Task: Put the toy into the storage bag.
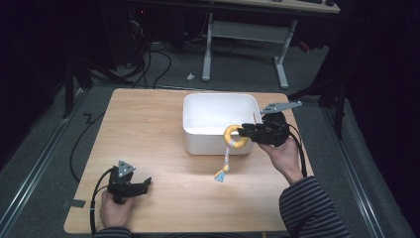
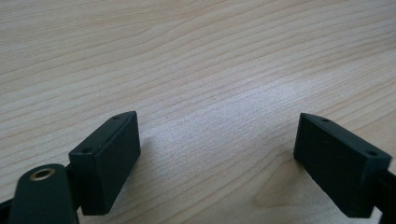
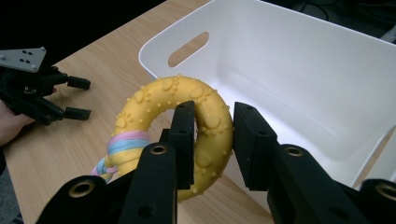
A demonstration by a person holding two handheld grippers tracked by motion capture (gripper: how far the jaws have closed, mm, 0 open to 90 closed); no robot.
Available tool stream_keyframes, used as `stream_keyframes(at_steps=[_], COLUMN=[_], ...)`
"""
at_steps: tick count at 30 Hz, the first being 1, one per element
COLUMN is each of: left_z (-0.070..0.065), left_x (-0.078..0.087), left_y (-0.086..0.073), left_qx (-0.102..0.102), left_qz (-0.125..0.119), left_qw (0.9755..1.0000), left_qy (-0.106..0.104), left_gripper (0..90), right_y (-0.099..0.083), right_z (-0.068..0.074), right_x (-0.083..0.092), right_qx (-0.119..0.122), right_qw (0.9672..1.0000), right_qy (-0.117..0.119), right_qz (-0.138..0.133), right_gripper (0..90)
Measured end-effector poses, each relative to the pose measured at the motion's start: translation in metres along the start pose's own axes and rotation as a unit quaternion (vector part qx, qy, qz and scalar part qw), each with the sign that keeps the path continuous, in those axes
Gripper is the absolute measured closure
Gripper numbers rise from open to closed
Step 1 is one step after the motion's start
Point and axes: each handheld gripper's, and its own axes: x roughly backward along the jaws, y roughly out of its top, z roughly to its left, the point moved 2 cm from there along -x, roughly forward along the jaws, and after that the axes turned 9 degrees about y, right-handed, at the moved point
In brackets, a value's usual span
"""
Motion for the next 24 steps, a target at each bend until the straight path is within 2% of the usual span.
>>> stream_keyframes(at_steps=[10,24], left_z=[0.0,0.0], left_x=[0.0,0.0], left_y=[0.0,0.0], left_qx=[0.0,0.0], left_qz=[-0.001,-0.001], left_qw=[1.0,1.0], left_qy=[0.0,0.0], left_gripper=[14.9,14.9], right_y=[0.013,0.023], right_z=[-0.012,-0.032], right_x=[-0.007,-0.016], right_qx=[-0.014,-0.049], right_qw=[0.9999,0.9987], right_qy=[-0.005,-0.014], right_qz=[0.0,-0.003], right_gripper=[71.1,71.2])
